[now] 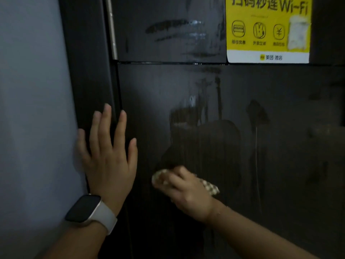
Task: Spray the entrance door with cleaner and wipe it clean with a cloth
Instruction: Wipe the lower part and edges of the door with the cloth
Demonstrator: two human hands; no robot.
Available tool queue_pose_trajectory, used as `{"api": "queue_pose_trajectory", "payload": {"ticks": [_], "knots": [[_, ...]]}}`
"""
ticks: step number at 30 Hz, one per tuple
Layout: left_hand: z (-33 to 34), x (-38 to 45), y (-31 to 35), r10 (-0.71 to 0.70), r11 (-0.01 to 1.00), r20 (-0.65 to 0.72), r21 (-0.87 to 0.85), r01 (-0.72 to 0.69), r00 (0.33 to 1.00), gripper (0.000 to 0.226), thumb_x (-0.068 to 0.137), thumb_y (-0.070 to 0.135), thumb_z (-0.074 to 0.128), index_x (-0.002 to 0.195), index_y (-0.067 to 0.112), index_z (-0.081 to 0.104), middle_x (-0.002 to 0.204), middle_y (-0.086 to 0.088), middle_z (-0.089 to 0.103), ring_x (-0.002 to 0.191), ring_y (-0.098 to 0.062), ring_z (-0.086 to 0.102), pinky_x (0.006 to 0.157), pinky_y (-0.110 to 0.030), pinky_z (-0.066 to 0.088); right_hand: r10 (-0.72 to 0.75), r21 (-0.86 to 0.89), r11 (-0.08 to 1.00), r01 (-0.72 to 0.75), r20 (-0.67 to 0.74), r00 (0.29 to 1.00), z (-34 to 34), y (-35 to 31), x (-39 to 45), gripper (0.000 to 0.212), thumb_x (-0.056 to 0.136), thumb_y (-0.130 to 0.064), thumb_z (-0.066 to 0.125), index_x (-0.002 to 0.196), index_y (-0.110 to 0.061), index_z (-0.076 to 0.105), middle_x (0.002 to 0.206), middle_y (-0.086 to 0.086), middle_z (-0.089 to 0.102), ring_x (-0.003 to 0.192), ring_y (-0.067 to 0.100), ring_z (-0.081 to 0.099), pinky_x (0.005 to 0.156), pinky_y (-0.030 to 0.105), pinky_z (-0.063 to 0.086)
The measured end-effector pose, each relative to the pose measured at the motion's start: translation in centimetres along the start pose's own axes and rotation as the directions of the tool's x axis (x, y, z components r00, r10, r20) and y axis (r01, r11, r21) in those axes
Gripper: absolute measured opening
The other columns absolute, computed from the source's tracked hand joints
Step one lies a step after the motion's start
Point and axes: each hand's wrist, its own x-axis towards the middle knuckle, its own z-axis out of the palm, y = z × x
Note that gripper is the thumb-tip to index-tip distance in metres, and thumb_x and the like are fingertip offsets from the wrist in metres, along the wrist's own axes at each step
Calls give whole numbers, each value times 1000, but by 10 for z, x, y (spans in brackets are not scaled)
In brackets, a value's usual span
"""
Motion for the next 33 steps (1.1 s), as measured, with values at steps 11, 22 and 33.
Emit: {"api": "queue_pose_trajectory", "payload": {"ticks": [11, 22, 33], "knots": [[2, 23, -28, 91, 992, 82, 77, -98, 992, 65, 97, 34, 32, 154, 7, 16, 162, -11, 8, 150, -26, 4, 118, -56, 8, 628, 181, 703, -688, -612, 480, -55, 100, 53, 31, 82, 11, 55, 100, -9, 71, 94, 0, 45, 92, 13, 38, 76, 41, 43], [2, 21, -29, 104, 993, 82, 52, -109, 991, 64, 98, 33, 32, 154, 6, 15, 162, -12, 7, 150, -26, 4, 118, -56, 10, 218, -110, 962, -249, -240, 946, -68, 98, 23, 28, 92, -4, 47, 106, -6, 71, 100, 10, 55, 88, 26, 49, 76, 32, 39], [1, 22, -29, 103, 993, 92, 53, -108, 990, 65, 97, 33, 33, 153, 6, 16, 162, -11, 7, 150, -25, 5, 118, -56, 10, 98, -33, 994, -106, -191, 977, -27, 35, 91, 33, 87, 1, 54, 116, -4, 69, 98, 14, 54, 88, 27, 45, 74, 34, 39]]}}
